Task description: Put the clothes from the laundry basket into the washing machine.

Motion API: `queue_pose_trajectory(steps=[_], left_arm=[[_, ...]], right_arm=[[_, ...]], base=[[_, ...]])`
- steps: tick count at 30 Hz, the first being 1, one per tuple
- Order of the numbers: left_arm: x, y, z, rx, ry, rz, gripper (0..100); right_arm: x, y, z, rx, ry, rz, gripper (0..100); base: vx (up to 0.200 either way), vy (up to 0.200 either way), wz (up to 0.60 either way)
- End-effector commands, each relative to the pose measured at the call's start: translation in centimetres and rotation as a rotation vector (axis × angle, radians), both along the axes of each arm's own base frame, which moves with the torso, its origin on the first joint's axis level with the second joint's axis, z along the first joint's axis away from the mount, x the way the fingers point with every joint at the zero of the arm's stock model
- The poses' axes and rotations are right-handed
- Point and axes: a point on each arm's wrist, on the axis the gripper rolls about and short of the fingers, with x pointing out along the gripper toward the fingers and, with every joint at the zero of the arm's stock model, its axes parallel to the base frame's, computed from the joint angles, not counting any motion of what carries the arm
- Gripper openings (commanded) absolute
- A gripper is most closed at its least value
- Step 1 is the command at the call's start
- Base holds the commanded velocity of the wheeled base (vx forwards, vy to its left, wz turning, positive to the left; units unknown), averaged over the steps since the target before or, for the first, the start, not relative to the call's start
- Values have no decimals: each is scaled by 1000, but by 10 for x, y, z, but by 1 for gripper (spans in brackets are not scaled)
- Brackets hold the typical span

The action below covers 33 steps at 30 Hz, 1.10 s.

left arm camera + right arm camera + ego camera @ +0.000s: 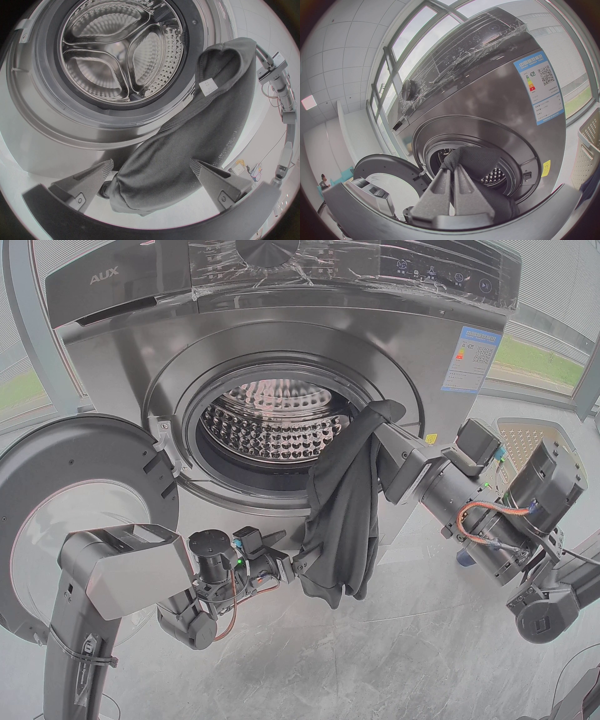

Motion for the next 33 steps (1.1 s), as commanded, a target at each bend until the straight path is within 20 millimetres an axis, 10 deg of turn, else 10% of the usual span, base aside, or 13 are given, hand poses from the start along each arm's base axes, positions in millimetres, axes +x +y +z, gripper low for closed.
queue_pose_trajectory(steps=[1, 18, 19, 33], left_arm=[[7, -8, -13, 0, -1, -7, 100], [9, -38, -13, -24, -57, -64, 100], [9, -38, -14, -24, -57, -64, 0], [16, -10, 16, -22, -116, 62, 0]], right_arm=[[-1, 1, -2, -4, 3, 6, 0], [-4, 4, -3, -7, 9, 19, 0], [-4, 4, -3, -7, 9, 19, 0], [-5, -10, -3, -11, 14, -18, 0]], base=[[0, 0, 0], [0, 0, 0], [0, 0, 0], [0, 0, 0]])
